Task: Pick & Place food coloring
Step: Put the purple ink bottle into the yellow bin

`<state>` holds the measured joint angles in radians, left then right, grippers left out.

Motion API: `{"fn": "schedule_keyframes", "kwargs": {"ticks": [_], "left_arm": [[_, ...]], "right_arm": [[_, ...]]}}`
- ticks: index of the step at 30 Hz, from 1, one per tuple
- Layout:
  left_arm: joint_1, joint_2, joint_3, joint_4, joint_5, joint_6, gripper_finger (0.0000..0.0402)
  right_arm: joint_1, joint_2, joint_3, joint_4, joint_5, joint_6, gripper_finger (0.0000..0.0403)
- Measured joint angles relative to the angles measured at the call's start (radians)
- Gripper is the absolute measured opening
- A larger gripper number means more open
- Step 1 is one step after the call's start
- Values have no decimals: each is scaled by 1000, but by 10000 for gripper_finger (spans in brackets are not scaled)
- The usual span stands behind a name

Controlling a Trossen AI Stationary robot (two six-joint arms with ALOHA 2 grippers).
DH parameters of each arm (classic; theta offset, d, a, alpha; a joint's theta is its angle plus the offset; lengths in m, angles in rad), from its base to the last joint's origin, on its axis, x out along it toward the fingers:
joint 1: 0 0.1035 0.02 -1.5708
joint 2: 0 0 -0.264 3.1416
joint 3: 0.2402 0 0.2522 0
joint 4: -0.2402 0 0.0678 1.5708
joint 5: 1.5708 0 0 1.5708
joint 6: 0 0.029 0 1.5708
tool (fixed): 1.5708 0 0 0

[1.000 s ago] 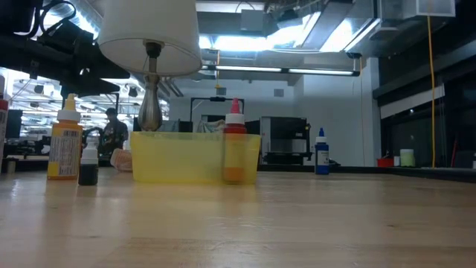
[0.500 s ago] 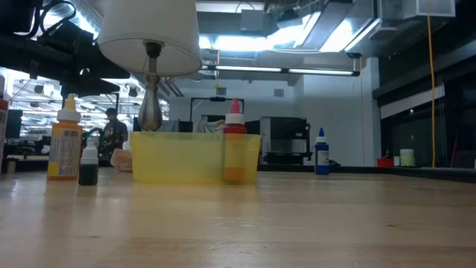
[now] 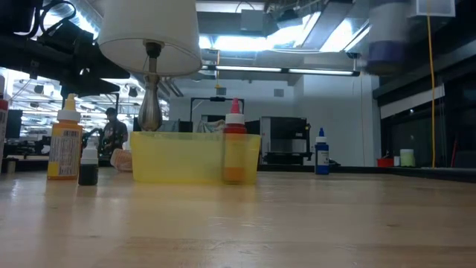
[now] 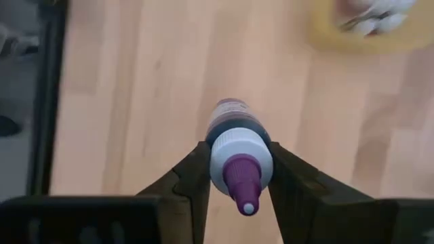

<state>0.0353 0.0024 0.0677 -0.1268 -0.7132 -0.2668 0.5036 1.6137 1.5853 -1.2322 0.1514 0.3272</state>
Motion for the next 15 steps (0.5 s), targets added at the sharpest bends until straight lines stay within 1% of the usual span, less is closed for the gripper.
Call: {"fn": "schedule_keyframes", "kwargs": {"ticks": [8, 15], "left_arm": [[0, 0, 0, 0, 0, 0, 311], [0, 0, 0, 0, 0, 0, 313]], "right_arm": [[-192, 116, 180, 18, -2, -107, 125], [-297, 247, 381, 39, -2, -181, 125]]}}
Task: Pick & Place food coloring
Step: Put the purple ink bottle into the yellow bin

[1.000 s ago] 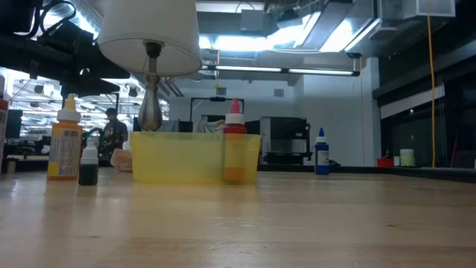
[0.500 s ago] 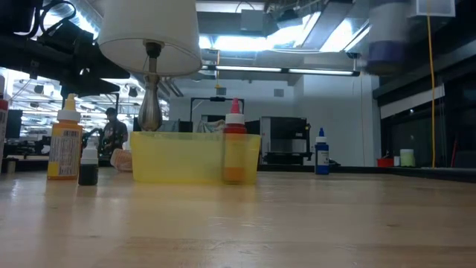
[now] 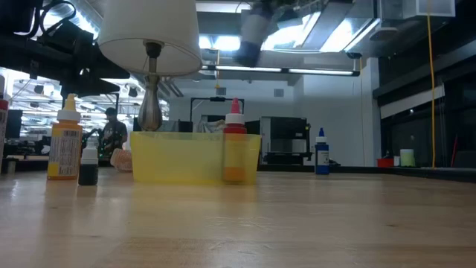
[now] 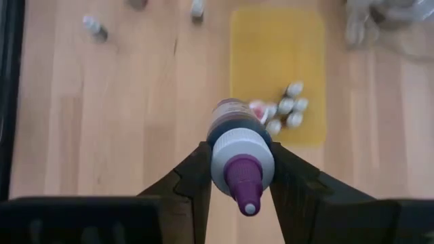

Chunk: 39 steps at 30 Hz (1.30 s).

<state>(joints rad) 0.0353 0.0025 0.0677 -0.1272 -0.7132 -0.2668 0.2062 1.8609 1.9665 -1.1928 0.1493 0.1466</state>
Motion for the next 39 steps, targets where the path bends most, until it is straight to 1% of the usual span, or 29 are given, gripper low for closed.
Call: {"fn": "schedule_keyframes", "kwargs": {"ticks": [8, 15, 18, 24, 27, 31, 39], "left_arm": [[0, 0, 0, 0, 0, 0, 311], [0, 0, 0, 0, 0, 0, 311], [0, 0, 0, 0, 0, 0, 311], [0, 0, 0, 0, 0, 0, 312], [0, 0, 0, 0, 0, 0, 311], [0, 0, 0, 0, 0, 0, 313], [0, 0, 0, 0, 0, 0, 311]], "right_arm": [[-73, 162, 202, 3, 0, -84, 126], [-101, 312, 308, 14, -23, -150, 126], [-107, 357, 312, 15, -22, -181, 126], [-134, 419, 312, -14, -24, -183, 126], [-141, 441, 312, -18, -55, -181, 126], [-137, 456, 307, -35, -76, -182, 126], [-134, 456, 231, -28, -116, -180, 126]]}}
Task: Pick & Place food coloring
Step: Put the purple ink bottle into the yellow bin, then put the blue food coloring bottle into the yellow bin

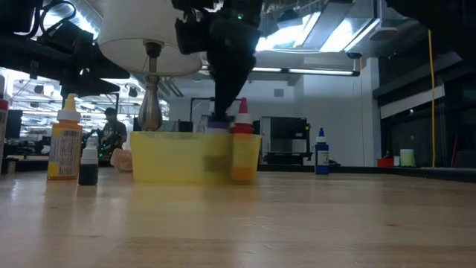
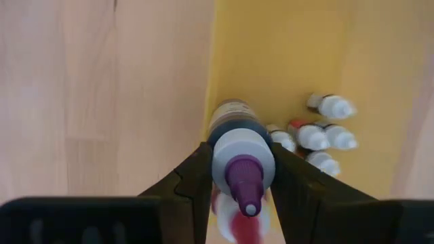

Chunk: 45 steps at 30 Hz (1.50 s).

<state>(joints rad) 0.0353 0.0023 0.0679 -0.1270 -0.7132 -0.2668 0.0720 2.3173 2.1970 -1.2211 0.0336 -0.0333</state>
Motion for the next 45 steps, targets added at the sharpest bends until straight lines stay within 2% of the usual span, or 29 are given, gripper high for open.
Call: {"fn": "schedule_keyframes", "kwargs": {"ticks": [7, 16, 25, 30, 36, 42, 45], "left_arm": [[0, 0, 0, 0, 0, 0, 311], [0, 0, 0, 0, 0, 0, 313], [0, 0, 0, 0, 0, 0, 313], [0, 0, 0, 0, 0, 0, 311], [0, 0, 0, 0, 0, 0, 313], [0, 0, 0, 0, 0, 0, 311], [0, 0, 0, 0, 0, 0, 313]], "right_arm": [[0, 1, -23, 22, -6, -15, 130], [1, 1, -23, 27, -36, -53, 183], [-7, -17, 4, -14, -32, -48, 194], [-30, -62, 34, -25, -27, -15, 195], [-91, -146, 25, 33, 9, 131, 198], [-156, -234, -48, 140, 17, 187, 248], [-184, -274, -85, 142, 69, 185, 279]]}}
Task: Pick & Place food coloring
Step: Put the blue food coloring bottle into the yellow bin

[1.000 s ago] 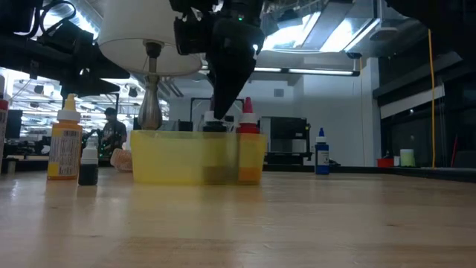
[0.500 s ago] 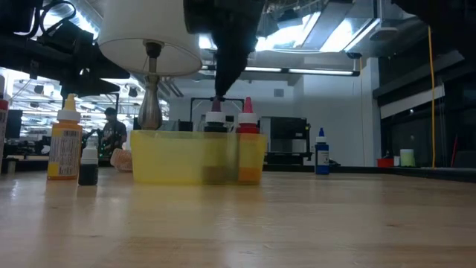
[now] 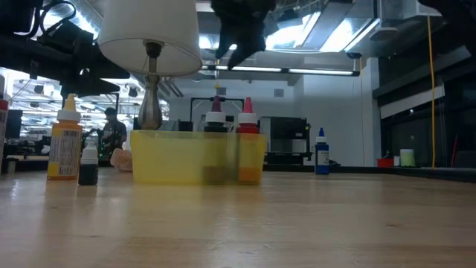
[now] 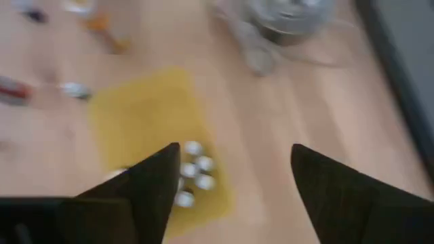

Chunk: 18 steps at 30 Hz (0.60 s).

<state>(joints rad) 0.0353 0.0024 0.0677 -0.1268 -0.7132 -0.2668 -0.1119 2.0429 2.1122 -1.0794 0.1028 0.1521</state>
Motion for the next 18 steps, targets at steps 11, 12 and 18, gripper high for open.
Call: {"fn": "schedule_keyframes", "kwargs": {"ticks": [11, 12, 18], "left_arm": [[0, 0, 0, 0, 0, 0, 313], [0, 0, 0, 0, 0, 0, 313], [0, 0, 0, 0, 0, 0, 311]], "right_arm": [[-177, -98, -91, -181, 173, 104, 285], [-199, -98, -91, -200, 191, 106, 282], [-311, -98, -92, -251, 195, 105, 270]]}}
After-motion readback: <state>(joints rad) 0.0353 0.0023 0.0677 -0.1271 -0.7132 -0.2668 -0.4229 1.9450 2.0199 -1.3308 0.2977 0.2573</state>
